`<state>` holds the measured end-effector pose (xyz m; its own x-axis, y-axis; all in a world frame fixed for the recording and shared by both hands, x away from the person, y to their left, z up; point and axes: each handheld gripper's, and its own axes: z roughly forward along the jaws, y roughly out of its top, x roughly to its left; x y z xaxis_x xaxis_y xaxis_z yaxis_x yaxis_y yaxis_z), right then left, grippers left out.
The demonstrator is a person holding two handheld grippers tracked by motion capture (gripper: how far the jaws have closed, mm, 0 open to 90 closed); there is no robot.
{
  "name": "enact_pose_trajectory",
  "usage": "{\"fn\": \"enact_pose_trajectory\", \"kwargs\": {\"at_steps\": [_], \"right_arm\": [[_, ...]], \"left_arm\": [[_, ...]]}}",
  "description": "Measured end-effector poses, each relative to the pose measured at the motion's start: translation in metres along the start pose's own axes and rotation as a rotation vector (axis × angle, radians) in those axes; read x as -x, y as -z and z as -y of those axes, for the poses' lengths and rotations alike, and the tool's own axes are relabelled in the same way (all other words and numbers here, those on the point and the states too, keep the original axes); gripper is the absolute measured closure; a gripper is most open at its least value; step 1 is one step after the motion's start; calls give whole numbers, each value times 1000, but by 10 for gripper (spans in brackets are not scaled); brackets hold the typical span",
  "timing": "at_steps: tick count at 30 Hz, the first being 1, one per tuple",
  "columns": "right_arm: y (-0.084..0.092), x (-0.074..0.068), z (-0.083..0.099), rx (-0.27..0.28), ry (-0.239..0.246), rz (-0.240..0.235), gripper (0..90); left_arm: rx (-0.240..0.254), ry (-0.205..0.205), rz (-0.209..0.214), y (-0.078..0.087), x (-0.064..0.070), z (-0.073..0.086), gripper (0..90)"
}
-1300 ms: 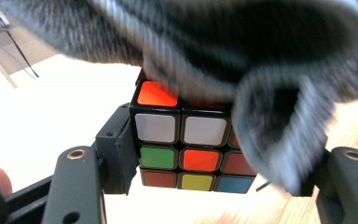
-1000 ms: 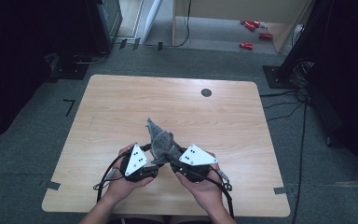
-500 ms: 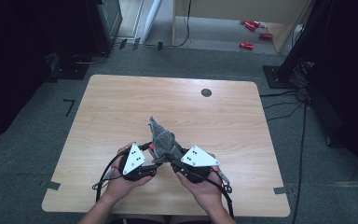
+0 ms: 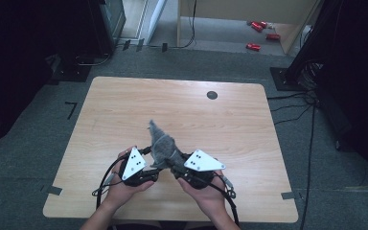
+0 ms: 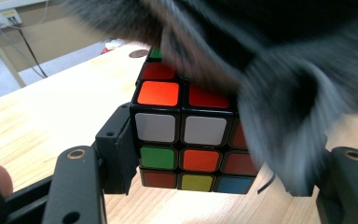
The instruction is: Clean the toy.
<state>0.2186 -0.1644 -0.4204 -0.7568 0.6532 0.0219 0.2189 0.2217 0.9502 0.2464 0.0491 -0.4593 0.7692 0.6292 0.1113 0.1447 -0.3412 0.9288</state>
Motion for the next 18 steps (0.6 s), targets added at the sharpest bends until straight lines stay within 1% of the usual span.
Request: {"fn": "enact_pose_trajectory", "kwargs": {"at_steps": [1,2,3,5,7,8,10,11,12,14,15,16,18], "right_arm": [[-1,-3,-1,-3,9,-11,649],[-1,-3,-1,-7,17,8,649],[0,-1,-2,-7,14,22,649],[3,11,0,2,-24,67,649],[8,21,2,2,-60,129,648],[9,22,2,3,-68,131,648],[9,18,1,18,-58,103,642],[7,14,-1,22,-47,81,638],[6,9,-3,25,-32,50,638],[2,2,-5,17,-21,9,637],[2,2,-5,17,-8,19,638],[2,3,-4,14,-7,30,637],[3,10,-2,13,-17,72,632]], "left_arm": [[-2,-7,-2,0,1,0,345],[-4,-14,-4,0,2,0,345],[-6,-25,-4,-1,4,0,345],[-5,-39,-2,-2,6,0,345],[2,-47,9,-2,9,-1,346],[7,-54,9,-2,10,-1,345],[12,-61,14,-1,12,-1,345],[14,-75,10,-1,13,-1,345],[15,-78,9,0,13,-1,346],[14,-83,6,0,13,-1,346],[11,-88,1,-1,13,-1,346],[6,-96,-2,-1,14,-1,346],[3,-105,-4,-2,16,-1,346]]}}
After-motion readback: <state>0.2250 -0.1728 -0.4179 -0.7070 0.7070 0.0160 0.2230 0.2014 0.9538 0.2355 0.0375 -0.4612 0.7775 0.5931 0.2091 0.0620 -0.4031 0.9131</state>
